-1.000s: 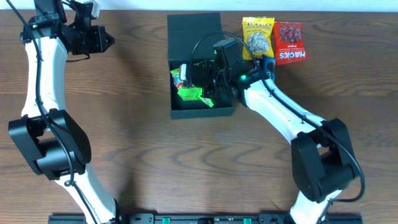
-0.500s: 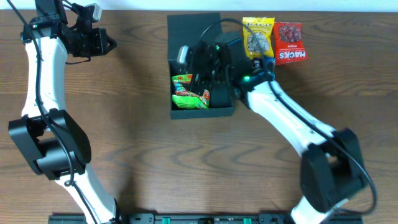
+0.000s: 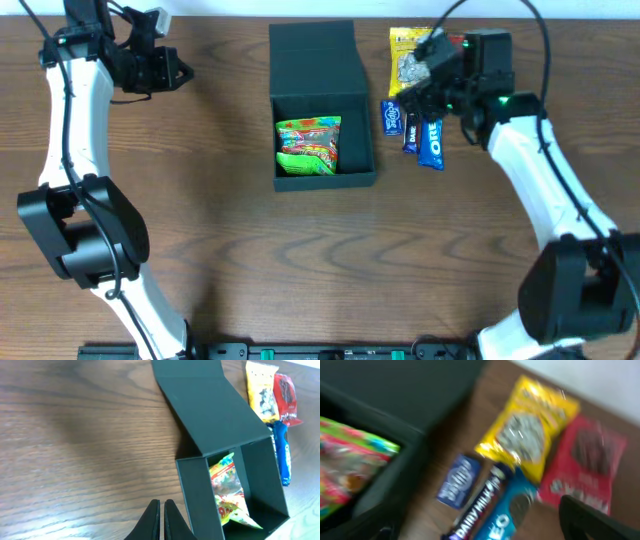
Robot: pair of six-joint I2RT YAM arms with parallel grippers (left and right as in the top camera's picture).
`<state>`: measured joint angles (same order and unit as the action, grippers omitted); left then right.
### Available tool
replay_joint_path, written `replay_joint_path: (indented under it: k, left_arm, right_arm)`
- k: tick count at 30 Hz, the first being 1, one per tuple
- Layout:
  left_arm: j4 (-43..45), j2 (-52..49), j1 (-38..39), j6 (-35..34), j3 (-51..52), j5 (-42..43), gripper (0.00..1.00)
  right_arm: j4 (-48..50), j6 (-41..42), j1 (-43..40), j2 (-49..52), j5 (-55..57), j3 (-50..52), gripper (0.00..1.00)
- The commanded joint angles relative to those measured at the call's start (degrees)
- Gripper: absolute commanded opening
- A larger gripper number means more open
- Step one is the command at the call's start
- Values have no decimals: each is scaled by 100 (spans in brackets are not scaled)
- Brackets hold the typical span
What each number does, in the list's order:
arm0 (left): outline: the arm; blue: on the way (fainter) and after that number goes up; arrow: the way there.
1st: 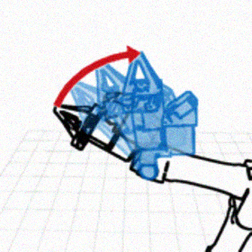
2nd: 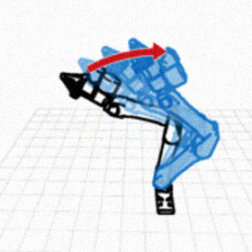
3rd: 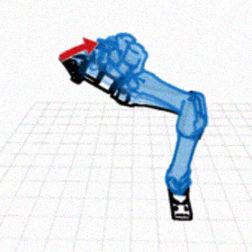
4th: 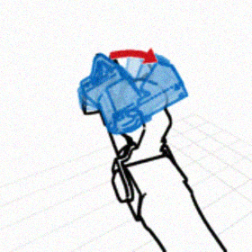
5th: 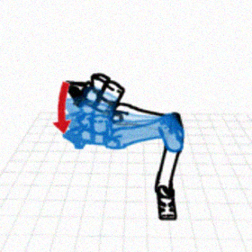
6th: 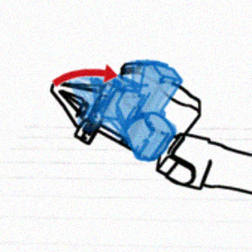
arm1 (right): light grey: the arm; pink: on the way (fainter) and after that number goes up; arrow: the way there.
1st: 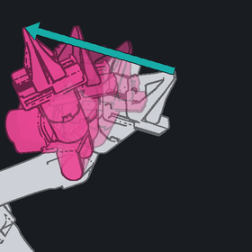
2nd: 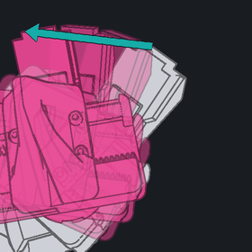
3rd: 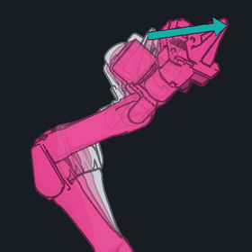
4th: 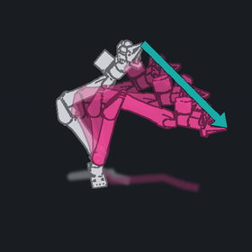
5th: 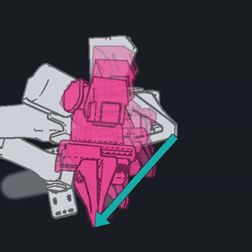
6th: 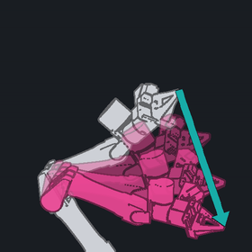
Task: Pack container
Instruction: 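Move the right gripper to the blue Oreo pack and grasp it, then place the Oreo pack into the box beside the Haribo bag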
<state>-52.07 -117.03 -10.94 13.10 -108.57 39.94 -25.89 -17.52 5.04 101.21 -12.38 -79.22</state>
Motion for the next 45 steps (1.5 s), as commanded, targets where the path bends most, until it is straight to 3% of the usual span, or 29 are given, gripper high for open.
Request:
replay_joint_path:
  k: [1, 8, 14, 23, 32, 34, 45]
  left_arm:
    - [-15, -17, 289, 417, -109, -26, 6]
    - [-37, -17, 1099, 1231, -109, -614, 6]
    - [42, -17, 1567, 1373, -109, -901, 9]
    - [46, -17, 1639, 1370, -109, -901, 12]
    - [83, -17, 1637, 1368, -109, -901, 14]
    - [125, -17, 1637, 1368, -109, -901, 14]
    - [199, -17, 1637, 1364, -109, -903, 16]
  right_arm:
    - [-7, 702, -190, 310, 188, 26, 92]
    - [4, 1958, -343, 944, 940, 26, 84]
    - [232, 2122, -352, 1434, 951, 26, 77]
    - [826, 2177, -361, 1891, 955, 26, 67]
    - [940, 2177, -365, 2072, 935, 24, 36]
    - [933, 2177, -376, 2063, 935, 11, 33]
    - [-761, 2175, -275, 1292, 647, -1663, 26]
